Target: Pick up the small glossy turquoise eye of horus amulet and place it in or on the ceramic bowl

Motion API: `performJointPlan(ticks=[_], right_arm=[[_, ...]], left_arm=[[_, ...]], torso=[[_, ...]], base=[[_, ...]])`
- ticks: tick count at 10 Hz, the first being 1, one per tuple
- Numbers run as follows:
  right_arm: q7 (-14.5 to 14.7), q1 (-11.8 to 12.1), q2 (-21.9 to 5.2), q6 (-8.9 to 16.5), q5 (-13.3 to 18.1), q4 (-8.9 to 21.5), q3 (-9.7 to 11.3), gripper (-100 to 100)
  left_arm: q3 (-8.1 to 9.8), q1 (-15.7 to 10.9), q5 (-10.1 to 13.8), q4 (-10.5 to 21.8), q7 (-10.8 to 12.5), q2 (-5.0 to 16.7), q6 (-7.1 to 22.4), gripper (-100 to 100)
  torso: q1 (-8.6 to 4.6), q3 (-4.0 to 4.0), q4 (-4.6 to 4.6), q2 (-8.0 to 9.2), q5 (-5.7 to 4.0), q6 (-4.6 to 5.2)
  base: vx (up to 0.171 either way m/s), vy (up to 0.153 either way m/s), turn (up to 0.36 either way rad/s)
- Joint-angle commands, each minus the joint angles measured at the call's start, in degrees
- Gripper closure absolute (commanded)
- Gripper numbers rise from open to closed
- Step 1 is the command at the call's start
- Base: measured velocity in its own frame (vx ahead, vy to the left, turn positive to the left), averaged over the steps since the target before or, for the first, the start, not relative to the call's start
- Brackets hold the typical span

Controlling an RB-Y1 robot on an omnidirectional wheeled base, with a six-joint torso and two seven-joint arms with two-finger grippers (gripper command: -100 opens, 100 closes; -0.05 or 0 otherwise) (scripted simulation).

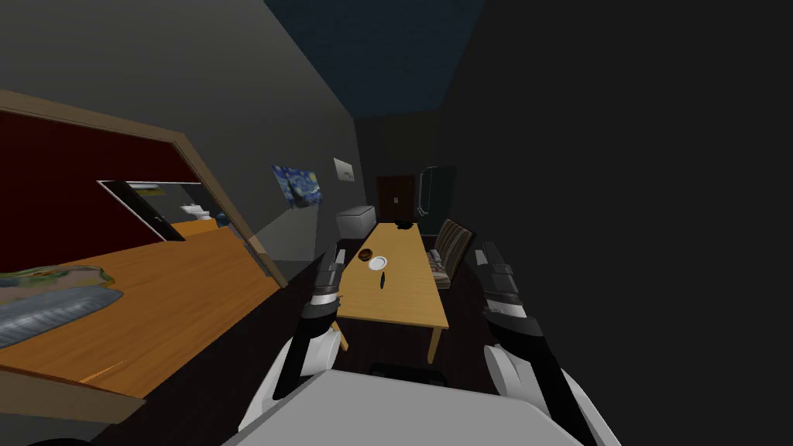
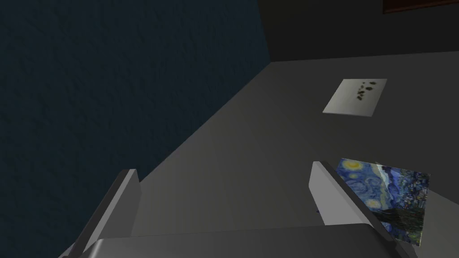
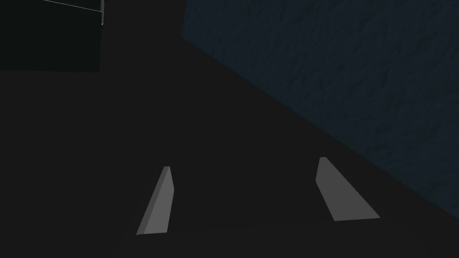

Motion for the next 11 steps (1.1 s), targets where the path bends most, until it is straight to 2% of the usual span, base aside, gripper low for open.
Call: performJointPlan(ticks=[1,6,10,11], right_arm=[[0.00,0.00,0.00,0.00,0.00,0.00,0.00,0],[0.00,-0.01,0.00,0.00,0.00,0.00,0.00,0],[0.00,0.00,0.00,0.00,0.00,0.00,-0.01,0],[0.00,-0.01,0.00,0.00,0.00,0.00,0.00,0]], left_arm=[[0.11,-0.15,-0.02,0.75,-0.06,2.40,1.42,-100],[0.73,-0.82,-0.28,3.88,-0.35,5.87,7.91,-100],[1.36,-1.37,-0.62,6.37,-0.63,6.75,13.79,-100],[1.36,-1.37,-0.62,6.37,-0.63,6.75,13.79,-100]], torso=[[0.00,0.00,0.00,0.00,0.00,0.00],[0.14,0.09,0.03,0.16,0.03,0.02],[0.15,0.10,0.04,0.17,0.04,-0.02],[0.12,0.10,0.04,0.17,0.03,0.00]], base=[[-0.012,0.006,-0.160],[-0.035,0.031,-0.189],[-0.050,0.034,-0.184],[-0.036,0.019,-0.105]])
